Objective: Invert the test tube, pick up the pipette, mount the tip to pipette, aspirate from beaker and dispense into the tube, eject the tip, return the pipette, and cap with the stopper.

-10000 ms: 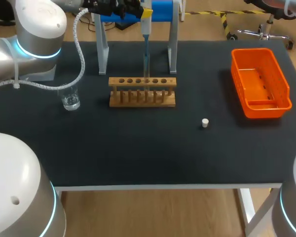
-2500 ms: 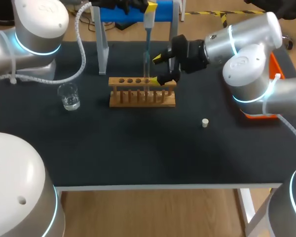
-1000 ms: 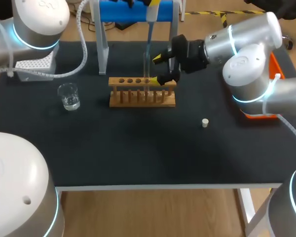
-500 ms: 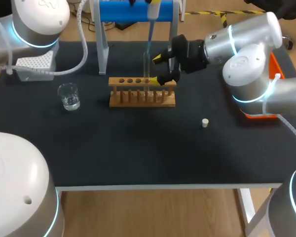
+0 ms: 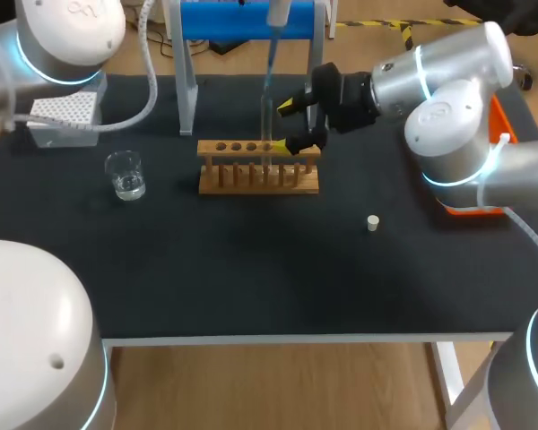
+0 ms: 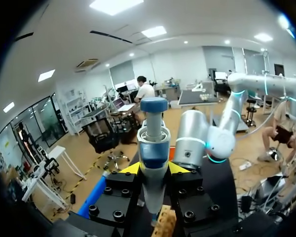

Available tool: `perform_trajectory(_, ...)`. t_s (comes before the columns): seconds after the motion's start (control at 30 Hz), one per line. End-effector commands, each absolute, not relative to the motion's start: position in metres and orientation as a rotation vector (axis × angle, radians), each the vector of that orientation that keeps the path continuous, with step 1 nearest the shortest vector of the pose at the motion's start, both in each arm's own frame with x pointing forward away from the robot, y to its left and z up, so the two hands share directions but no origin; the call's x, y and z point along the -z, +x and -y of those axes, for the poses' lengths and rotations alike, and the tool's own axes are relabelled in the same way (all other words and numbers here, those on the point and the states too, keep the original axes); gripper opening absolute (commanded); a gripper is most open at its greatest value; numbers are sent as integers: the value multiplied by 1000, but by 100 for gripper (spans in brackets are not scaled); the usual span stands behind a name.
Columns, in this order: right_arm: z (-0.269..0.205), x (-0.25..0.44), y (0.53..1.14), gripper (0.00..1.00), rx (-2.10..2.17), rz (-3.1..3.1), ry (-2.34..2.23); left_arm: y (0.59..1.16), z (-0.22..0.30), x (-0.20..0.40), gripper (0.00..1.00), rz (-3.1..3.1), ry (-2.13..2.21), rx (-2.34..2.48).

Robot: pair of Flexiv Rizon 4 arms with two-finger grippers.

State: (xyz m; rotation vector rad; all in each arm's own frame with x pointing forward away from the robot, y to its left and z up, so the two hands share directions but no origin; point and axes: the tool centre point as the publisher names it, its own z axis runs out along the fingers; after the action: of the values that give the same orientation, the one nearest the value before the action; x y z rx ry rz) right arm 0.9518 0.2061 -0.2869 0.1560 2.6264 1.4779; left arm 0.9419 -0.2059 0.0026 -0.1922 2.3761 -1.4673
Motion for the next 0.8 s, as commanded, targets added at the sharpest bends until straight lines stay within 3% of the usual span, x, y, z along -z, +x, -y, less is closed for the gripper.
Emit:
perform_trajectory(0.03, -206, 287, 952, 100, -1477, -2628, 155, 924, 194, -7, 0, -2354, -221, 1445)
perform_trajectory(0.8, -206, 287, 952, 100, -1477, -2628, 155, 877, 161, 47, 0, -2378, -376, 1541)
